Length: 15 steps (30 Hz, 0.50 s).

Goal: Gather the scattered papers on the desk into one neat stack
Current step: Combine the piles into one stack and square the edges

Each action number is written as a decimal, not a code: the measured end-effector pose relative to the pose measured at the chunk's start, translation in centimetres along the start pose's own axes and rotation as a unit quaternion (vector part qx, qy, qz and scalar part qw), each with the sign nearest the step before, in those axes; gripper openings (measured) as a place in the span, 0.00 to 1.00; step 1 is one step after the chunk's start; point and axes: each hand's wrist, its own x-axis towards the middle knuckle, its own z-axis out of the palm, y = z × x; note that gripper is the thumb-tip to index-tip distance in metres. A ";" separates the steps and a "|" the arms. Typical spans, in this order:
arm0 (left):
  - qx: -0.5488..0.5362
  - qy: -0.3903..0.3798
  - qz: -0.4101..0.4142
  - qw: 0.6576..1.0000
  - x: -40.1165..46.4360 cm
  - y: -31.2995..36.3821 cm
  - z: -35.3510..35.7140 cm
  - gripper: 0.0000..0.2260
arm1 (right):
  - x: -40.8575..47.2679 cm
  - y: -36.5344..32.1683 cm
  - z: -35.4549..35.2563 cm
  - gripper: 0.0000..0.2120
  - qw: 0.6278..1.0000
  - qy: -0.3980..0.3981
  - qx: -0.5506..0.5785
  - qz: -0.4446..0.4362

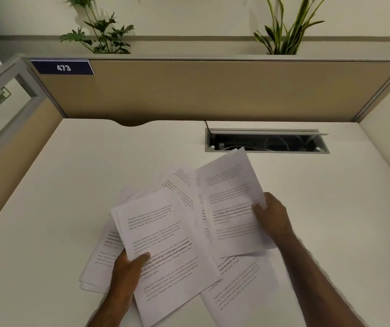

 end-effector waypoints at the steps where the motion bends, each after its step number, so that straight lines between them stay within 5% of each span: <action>1: -0.005 -0.005 0.001 1.000 -0.1 0.1 0.1 0.11 | 0.0 0.1 -0.9 0.11 1.000 0.012 0.020 -0.014; 8: -0.035 -0.040 0.007 0.999 -0.5 0.2 1.3 0.12 | -1.5 1.3 -5.6 0.12 0.978 -0.008 0.209 -0.019; 15: -0.070 -0.055 -0.005 0.996 -1.0 0.5 3.4 0.14 | -4.4 1.7 -1.1 0.11 0.978 -0.081 0.194 -0.019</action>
